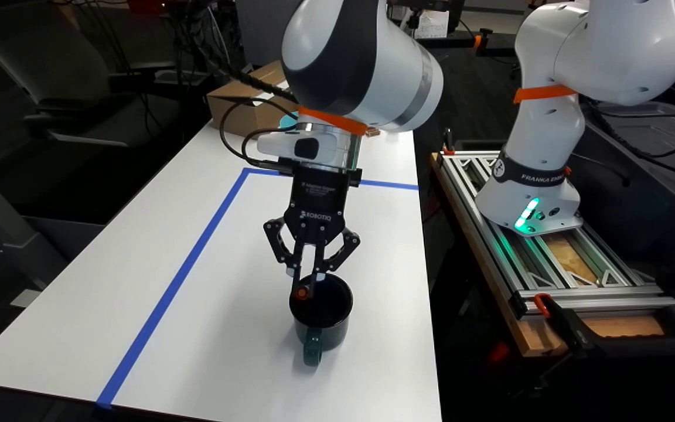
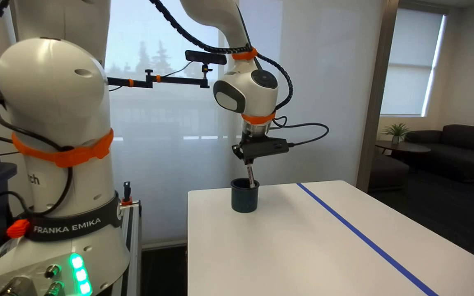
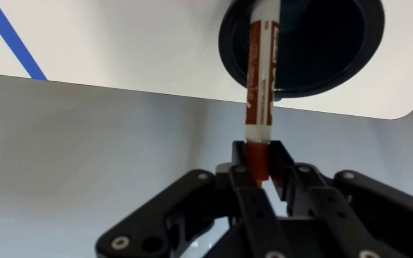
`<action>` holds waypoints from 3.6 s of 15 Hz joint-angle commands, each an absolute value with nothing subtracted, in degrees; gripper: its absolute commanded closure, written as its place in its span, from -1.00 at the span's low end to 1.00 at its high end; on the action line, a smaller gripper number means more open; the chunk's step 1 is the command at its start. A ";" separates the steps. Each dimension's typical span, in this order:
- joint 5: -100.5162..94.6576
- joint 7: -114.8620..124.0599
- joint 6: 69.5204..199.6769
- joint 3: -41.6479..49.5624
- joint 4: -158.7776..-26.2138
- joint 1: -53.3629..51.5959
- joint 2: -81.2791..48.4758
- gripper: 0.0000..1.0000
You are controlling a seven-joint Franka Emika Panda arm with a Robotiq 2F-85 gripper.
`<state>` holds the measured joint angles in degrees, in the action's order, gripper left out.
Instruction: Move the sharpie to the table
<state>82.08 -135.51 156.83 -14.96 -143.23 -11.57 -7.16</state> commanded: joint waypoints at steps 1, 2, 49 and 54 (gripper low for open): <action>84.80 -136.17 154.36 -14.76 -145.61 -10.76 -1.71 0.90; 85.29 -136.19 153.87 -14.61 -145.69 -10.51 -0.87 0.90; 109.44 -154.78 172.03 -8.00 -134.22 -10.72 -25.24 0.90; 109.37 -154.87 173.35 -7.91 -132.12 -10.87 -28.90 0.90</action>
